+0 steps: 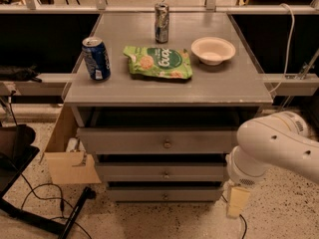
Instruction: Open middle drawer
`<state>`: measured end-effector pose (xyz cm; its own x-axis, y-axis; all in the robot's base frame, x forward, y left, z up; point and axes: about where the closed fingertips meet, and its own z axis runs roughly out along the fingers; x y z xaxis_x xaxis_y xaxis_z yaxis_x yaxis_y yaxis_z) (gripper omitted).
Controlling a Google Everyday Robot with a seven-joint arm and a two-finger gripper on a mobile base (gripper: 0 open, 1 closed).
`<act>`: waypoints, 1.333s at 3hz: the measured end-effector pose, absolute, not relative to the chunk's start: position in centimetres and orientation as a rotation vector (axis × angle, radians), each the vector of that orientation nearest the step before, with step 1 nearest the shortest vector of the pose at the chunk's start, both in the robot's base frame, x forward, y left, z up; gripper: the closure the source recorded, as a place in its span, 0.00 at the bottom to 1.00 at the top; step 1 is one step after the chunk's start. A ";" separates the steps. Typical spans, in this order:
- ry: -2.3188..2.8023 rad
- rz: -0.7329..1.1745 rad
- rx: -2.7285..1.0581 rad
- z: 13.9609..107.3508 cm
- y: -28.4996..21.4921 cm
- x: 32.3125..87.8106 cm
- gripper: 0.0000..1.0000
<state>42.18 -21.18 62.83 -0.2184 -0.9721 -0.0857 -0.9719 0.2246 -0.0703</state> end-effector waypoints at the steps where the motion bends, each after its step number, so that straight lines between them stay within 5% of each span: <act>1: 2.364 0.002 -1.912 58.2 -20.6 43.2 0.00; 4: 2.116 -0.150 -1.998 46.4 -17.2 50.5 0.00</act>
Offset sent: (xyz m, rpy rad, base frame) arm 0.0503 0.0362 -0.1847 0.0001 -0.1182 0.1045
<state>50.53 -17.21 46.40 -0.0463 -0.9945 -0.0938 -0.9713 0.0668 -0.2284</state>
